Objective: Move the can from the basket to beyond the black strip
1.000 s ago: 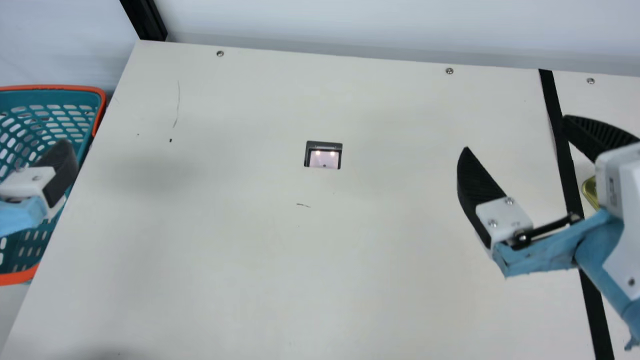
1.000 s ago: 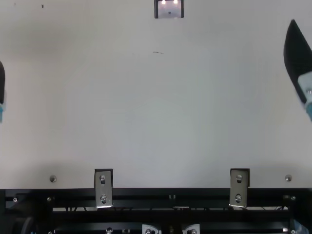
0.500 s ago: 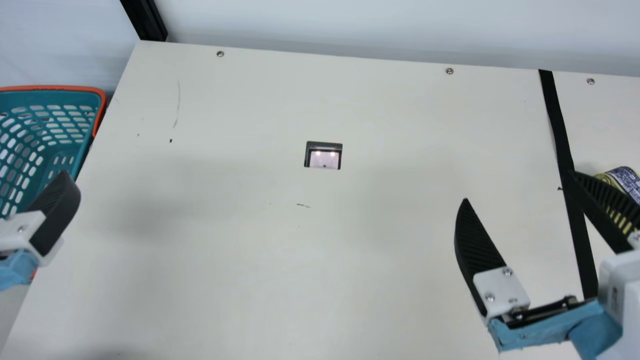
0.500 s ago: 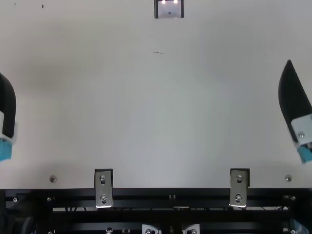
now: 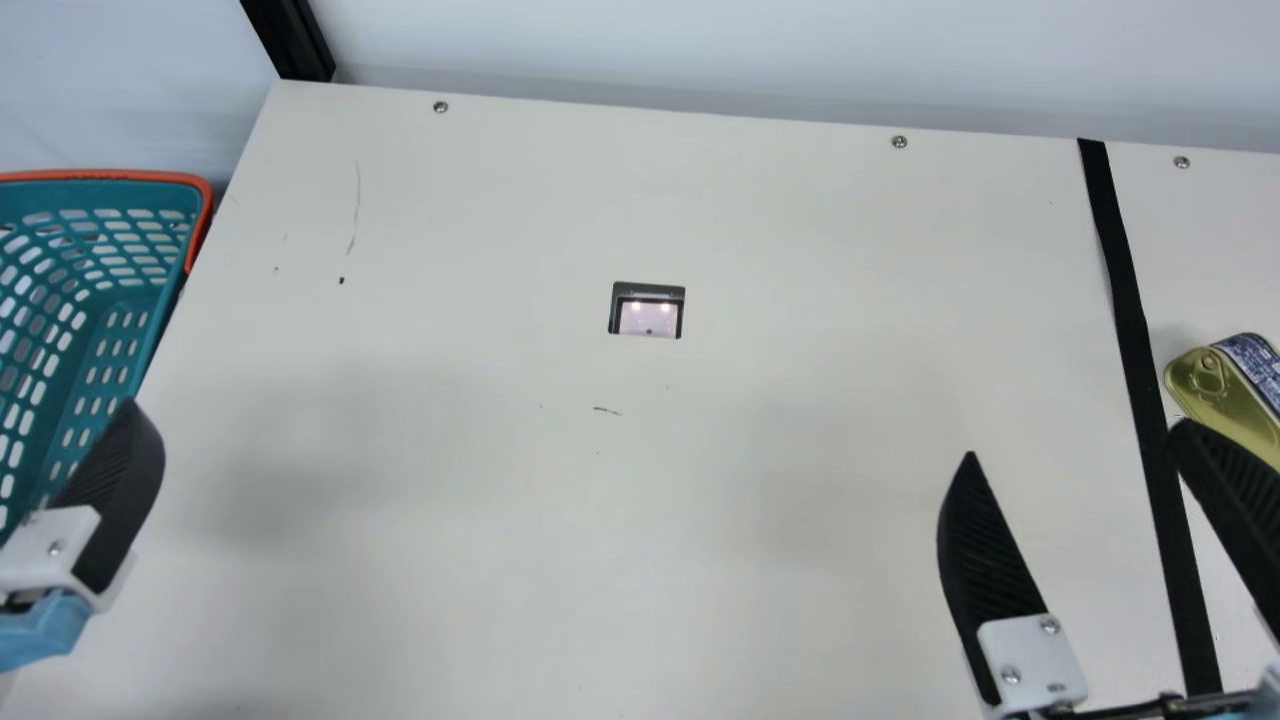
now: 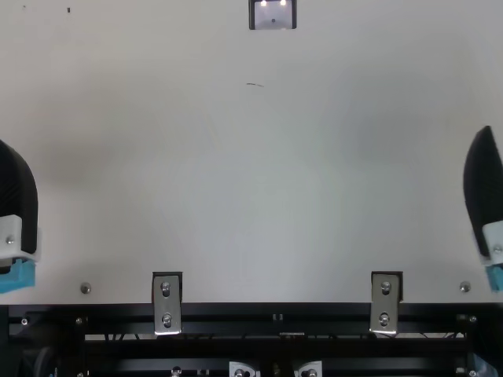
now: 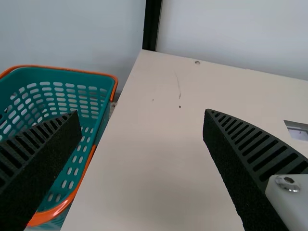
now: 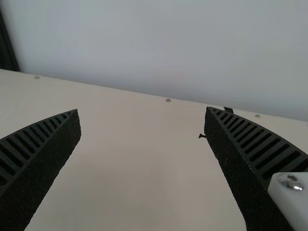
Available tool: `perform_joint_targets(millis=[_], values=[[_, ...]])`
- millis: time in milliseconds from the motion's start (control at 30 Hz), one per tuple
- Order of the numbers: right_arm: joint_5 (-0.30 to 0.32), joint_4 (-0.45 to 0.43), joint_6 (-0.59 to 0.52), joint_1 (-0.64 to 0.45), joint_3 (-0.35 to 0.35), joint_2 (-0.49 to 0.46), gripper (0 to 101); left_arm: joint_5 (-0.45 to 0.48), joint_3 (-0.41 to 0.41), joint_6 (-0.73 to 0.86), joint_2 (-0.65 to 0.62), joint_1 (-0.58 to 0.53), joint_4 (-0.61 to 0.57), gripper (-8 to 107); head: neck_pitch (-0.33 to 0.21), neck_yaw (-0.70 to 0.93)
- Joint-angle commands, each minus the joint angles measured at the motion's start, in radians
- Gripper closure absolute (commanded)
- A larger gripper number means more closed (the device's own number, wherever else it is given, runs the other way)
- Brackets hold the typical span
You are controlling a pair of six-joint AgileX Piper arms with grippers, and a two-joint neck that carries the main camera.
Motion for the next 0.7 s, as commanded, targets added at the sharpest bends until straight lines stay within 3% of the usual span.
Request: perform_joint_targets(millis=[0, 300, 667], values=[[0.028, -0.022, 0.043, -0.021, 0.002, -0.025, 0, -0.008, 0.010, 0.018, -0.015, -0.002, -0.003, 9, -0.003, 0.008], [0.145, -0.107, 0.153, -0.093, 0.035, -0.150, 0, -0.047, 0.059, 0.055, -0.053, -0.034, -0.001, 9, -0.003, 0.008], [0.154, -0.112, 0.155, -0.094, 0.035, -0.150, 0, -0.055, 0.067, 0.059, -0.058, -0.034, -0.001, 9, -0.003, 0.008]])
